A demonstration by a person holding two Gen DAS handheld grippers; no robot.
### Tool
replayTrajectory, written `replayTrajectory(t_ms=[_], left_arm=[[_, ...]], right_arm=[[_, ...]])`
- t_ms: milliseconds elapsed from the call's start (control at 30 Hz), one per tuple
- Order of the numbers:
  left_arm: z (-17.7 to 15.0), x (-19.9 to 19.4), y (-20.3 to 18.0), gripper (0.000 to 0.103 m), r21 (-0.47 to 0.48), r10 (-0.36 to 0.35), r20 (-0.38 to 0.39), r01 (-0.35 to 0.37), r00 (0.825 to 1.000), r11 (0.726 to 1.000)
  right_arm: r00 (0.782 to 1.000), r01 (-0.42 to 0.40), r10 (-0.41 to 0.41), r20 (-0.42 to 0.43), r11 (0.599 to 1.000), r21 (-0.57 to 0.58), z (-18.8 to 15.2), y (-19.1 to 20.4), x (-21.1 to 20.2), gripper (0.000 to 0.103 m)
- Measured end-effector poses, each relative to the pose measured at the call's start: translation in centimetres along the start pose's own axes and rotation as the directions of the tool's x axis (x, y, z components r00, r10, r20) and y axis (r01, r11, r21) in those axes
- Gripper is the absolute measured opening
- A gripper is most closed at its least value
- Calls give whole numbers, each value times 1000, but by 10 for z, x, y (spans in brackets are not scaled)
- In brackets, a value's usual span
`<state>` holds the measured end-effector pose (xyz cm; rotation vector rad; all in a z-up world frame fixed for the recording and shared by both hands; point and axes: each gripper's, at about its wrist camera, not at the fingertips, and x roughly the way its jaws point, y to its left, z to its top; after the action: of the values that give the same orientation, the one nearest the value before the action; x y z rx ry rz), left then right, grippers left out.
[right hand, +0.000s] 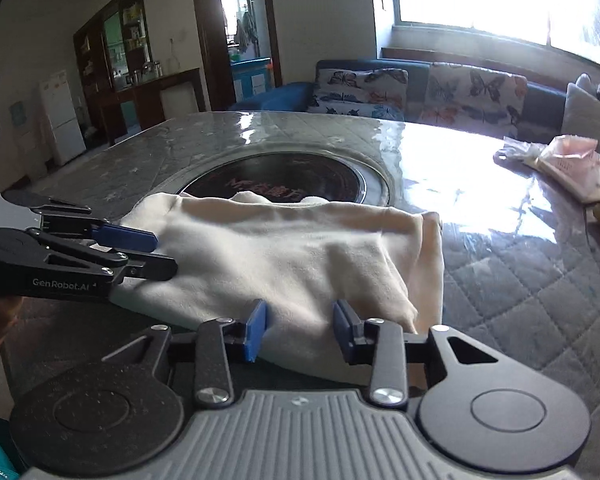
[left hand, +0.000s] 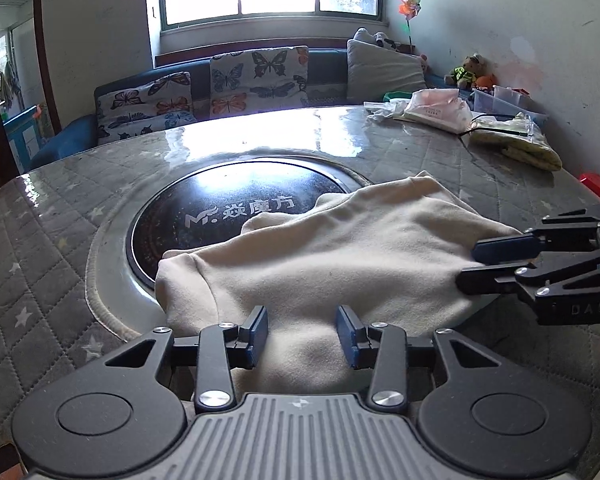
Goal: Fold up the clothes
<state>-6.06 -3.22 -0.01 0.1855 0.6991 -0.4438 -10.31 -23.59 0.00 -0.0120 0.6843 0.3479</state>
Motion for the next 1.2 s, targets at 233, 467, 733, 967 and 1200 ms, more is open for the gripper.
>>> replayTrajectory(t_ms=[233,467,733,967,1200], left_arm=[[3,-7,-2,43,-3,16,8,-16,1000,1000],[0,-7,3,48,-29,20,-6,-20,1000,999],[10,-16,7,49,-58,76,31,-75,997,996],[-1,-4,19,49,-99,91,-22,-93,996,991],[0,-3,15,52,-96,100,-20,-102,995,990]], right_arm=[[997,28,-28,66,1000,5,23,-5,-3,36],[998,61,-61,-1,997,37,19,-21,28,35],[998,32,-33,54,999,24,26,-10,15,35],[999,37,-37,14,999,18,20,-9,24,36],[999,12,-12,47,1000,-2,24,1,17,43]])
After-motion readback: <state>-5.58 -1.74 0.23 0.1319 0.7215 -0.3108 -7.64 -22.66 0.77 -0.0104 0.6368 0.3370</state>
